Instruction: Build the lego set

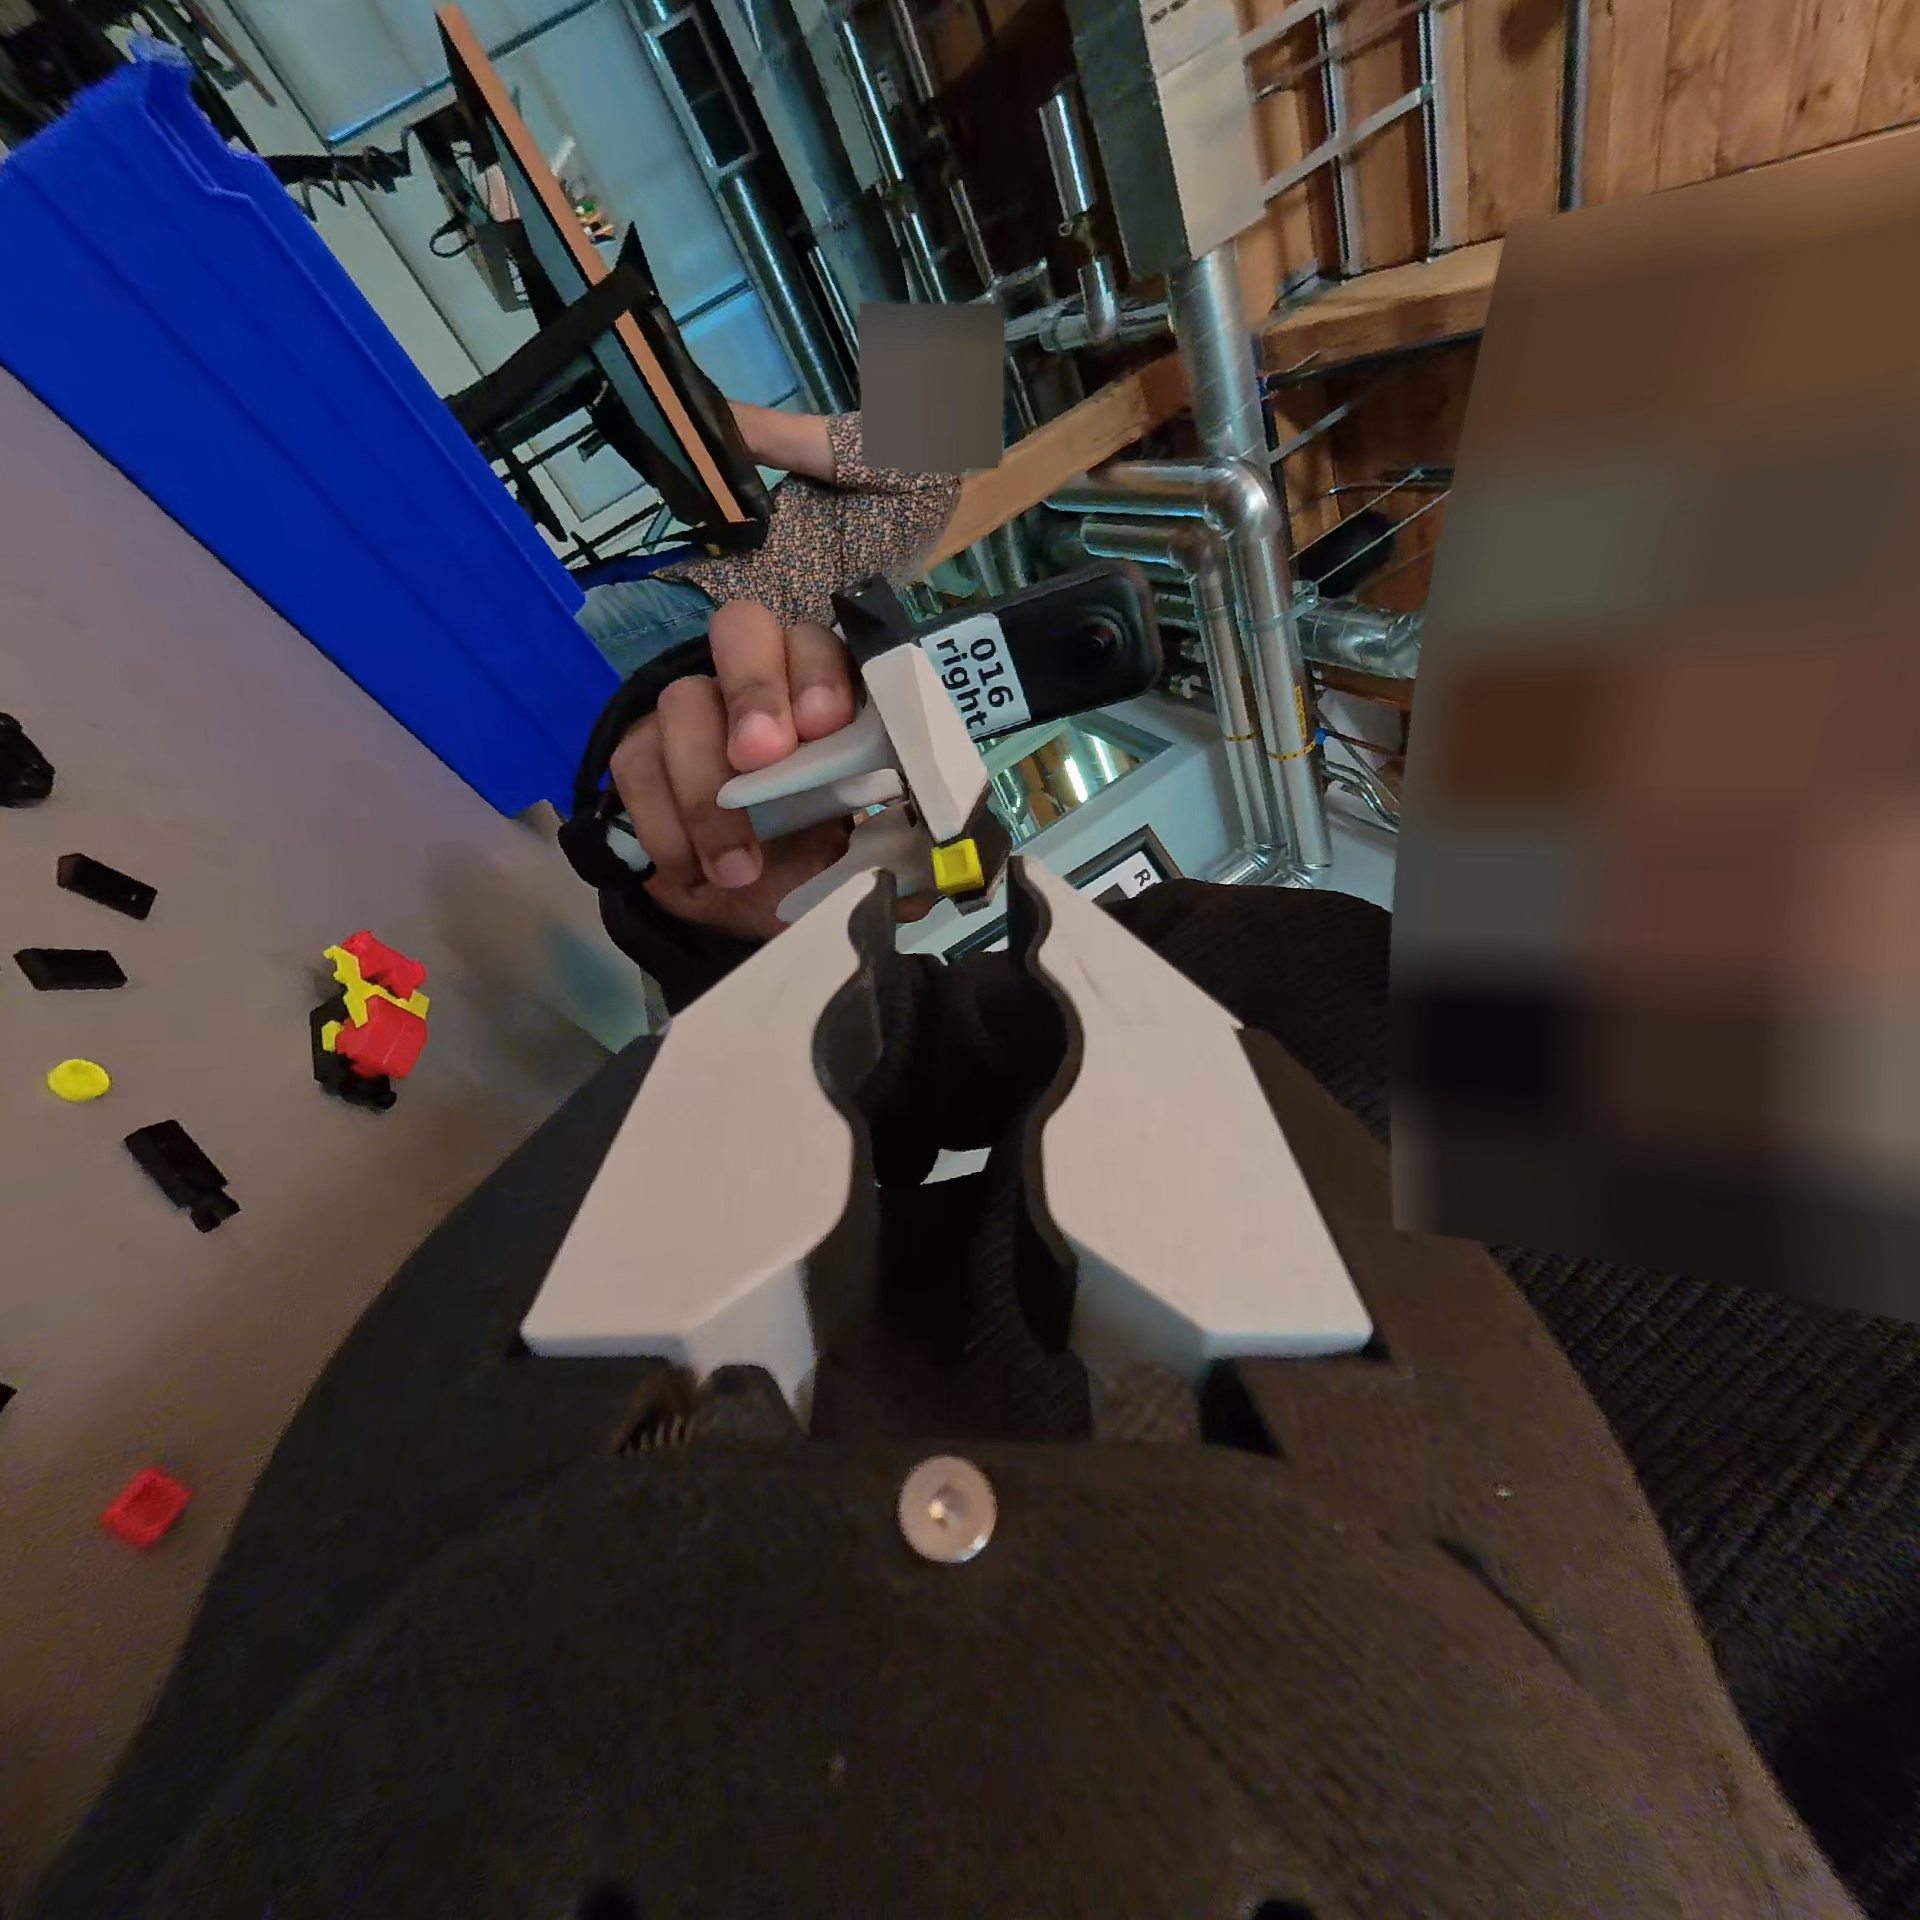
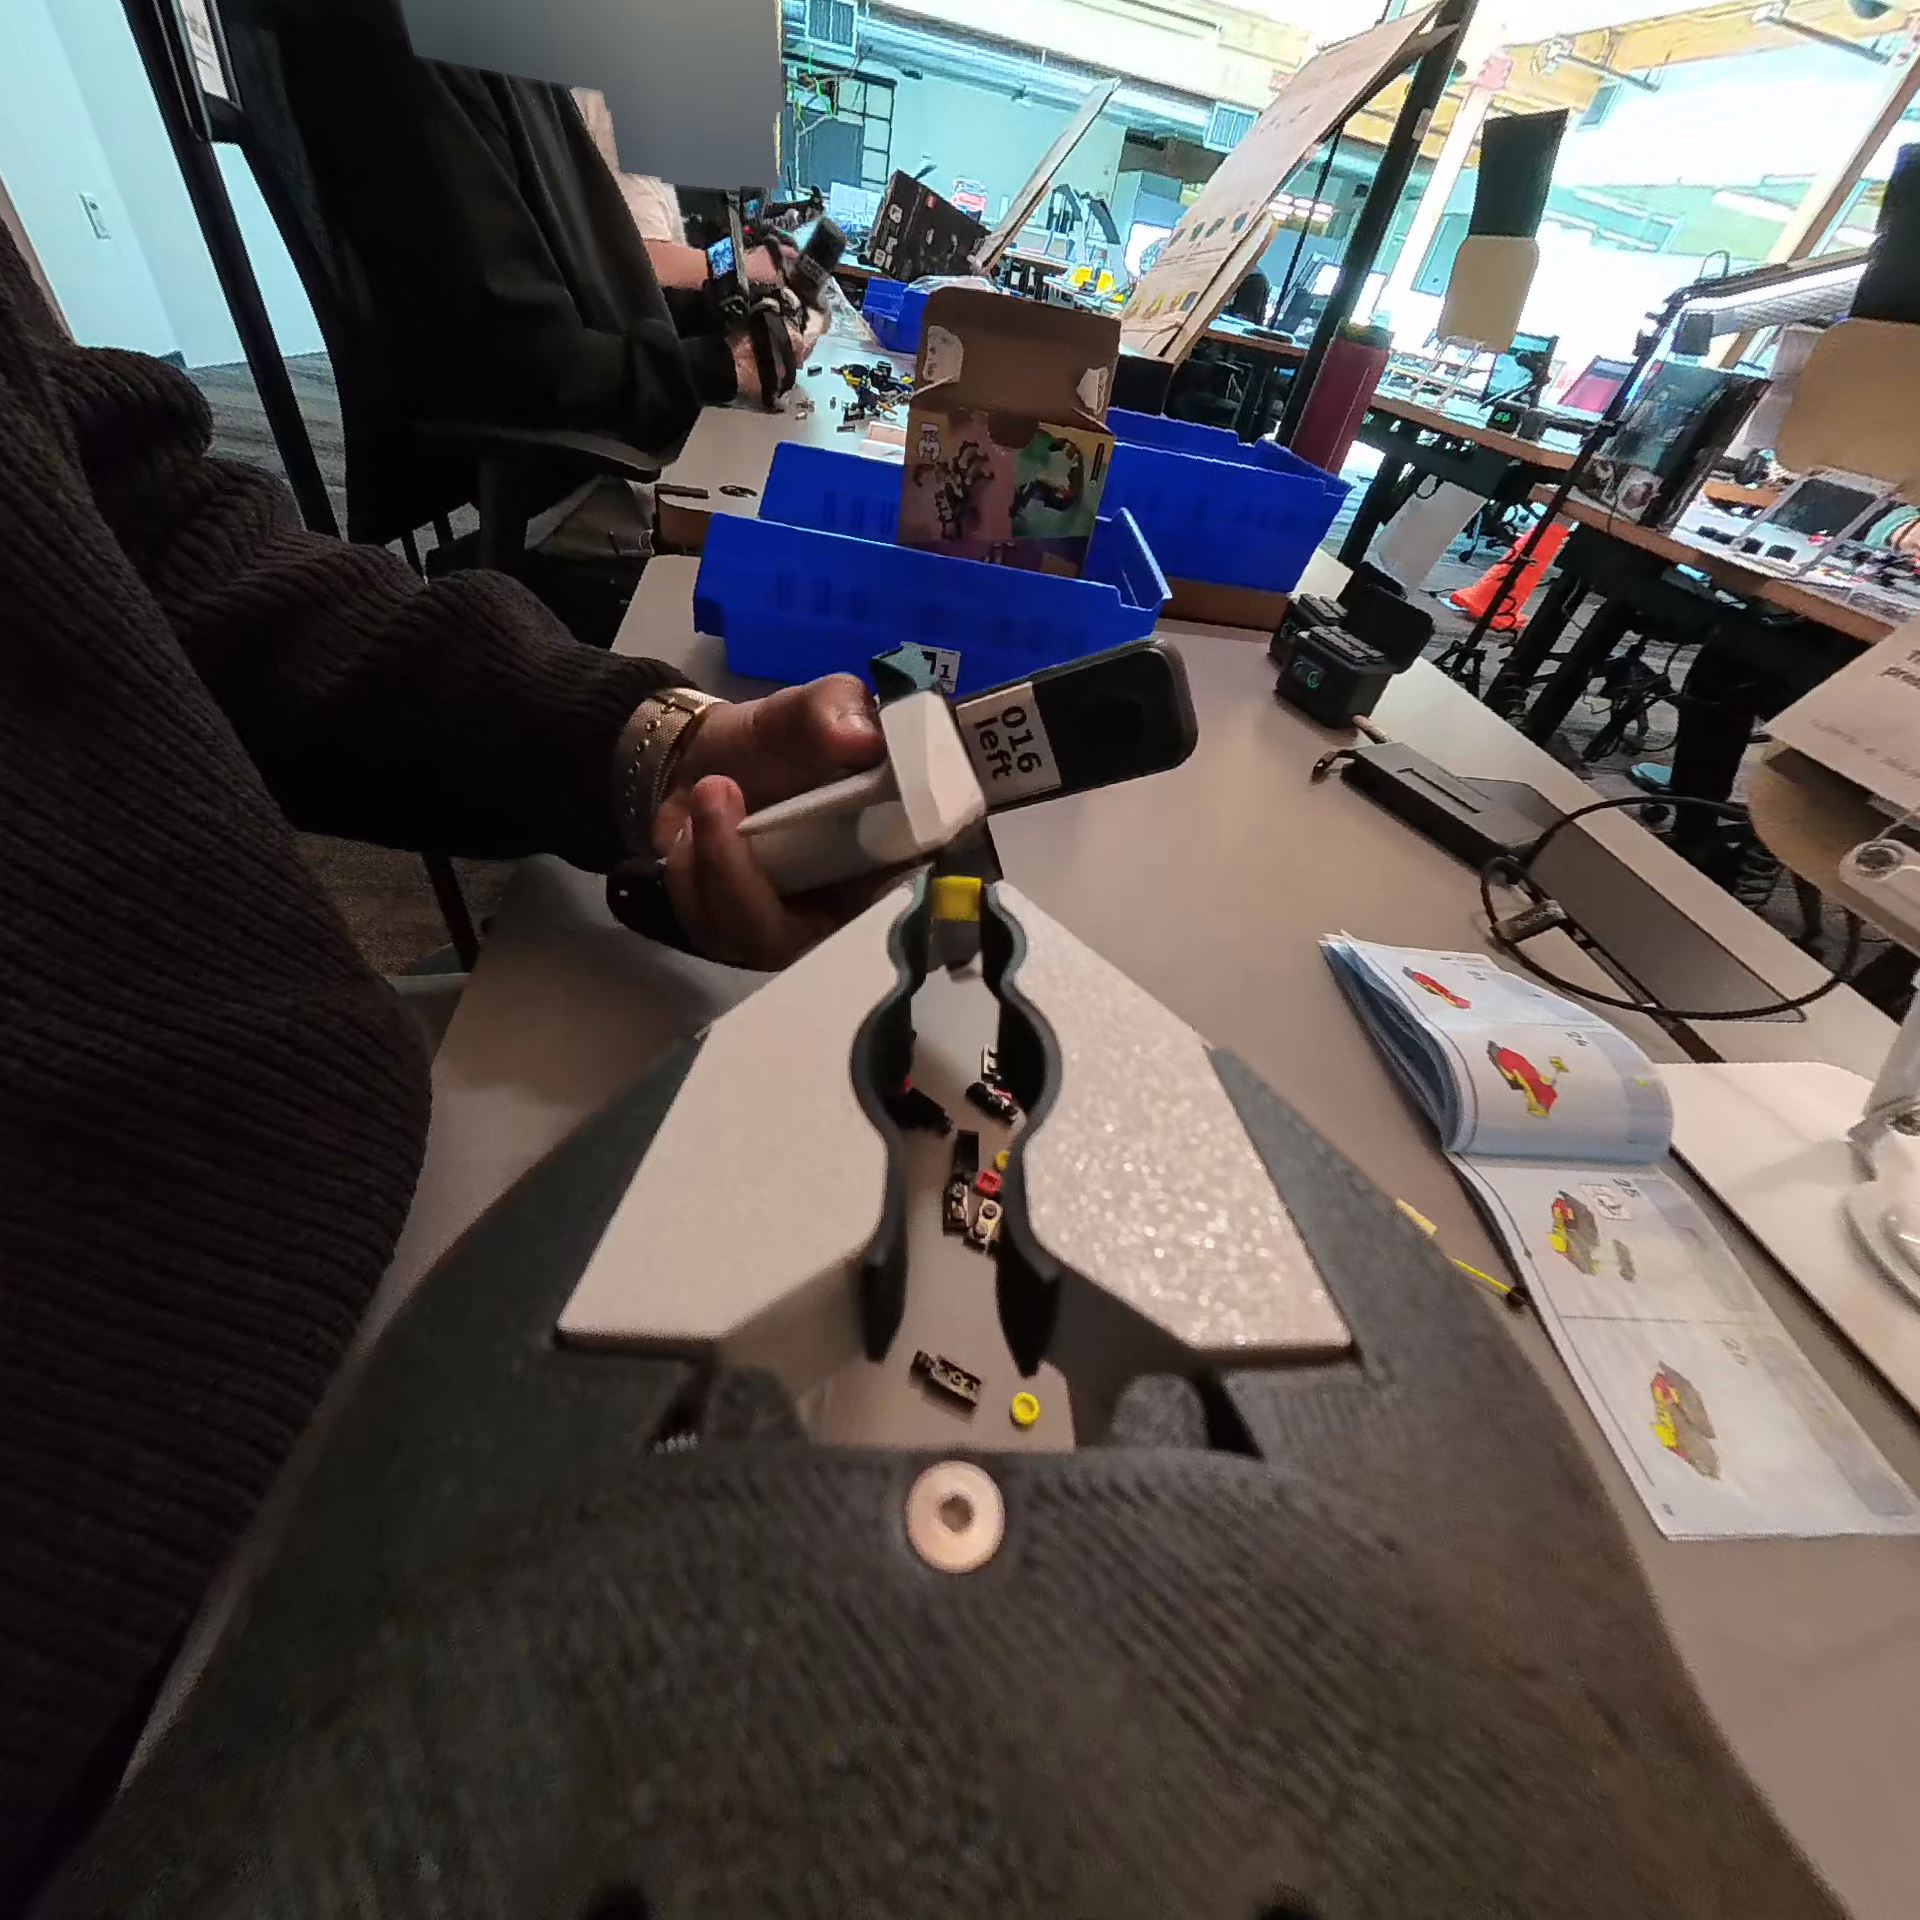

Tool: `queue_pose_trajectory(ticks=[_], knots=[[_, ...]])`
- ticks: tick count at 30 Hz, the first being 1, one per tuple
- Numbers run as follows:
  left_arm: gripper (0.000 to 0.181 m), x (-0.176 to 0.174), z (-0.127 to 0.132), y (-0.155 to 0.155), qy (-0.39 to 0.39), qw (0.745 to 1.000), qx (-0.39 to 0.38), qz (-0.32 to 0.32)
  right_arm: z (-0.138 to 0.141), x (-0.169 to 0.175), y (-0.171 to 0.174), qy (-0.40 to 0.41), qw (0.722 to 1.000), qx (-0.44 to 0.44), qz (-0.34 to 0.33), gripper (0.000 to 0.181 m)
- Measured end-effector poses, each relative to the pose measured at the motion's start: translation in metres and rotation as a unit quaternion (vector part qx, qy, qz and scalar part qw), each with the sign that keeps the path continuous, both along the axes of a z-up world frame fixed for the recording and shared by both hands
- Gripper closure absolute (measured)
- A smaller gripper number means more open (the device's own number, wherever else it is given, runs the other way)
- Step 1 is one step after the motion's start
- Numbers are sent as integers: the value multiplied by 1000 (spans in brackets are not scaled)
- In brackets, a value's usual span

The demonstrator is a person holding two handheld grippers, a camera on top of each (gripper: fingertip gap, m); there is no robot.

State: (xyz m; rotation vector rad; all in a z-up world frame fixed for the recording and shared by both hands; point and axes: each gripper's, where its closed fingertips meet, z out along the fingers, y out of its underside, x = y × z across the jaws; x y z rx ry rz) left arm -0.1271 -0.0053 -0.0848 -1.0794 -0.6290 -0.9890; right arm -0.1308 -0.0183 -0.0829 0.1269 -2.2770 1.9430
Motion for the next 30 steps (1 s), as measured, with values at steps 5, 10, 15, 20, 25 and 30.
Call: queue_pose_trajectory(ticks=[5, 10, 15, 20, 25, 30], knots=[[167, -2, 1, -3, -2, 1000, 5, 2, -1, 1, 0, -2, 1000, 2, 4, 174], [173, 0, 1, -3, -3, 1000, 5, -2, -1, 2, 0, -1, 1000, 0, 7, 174], [169, 3, 0, -1, -5, 1000, 4, -12, -1, 3, 0, -1, 1000, 0, 9, 174], [172, 2, 0, -1, -2, 1000, -1, -8, -2, 1, 0, -1, 1000, 0, 6, 175], [174, -9, 0, -4, -12, 1000, 0, 20, -3, -11, -1, 18, 999, -4, -35, 169], [174, -29, -2, -12, -48, 996, 12, 74, -3, -23, 0, 105, 989, 10, -102, 162]])
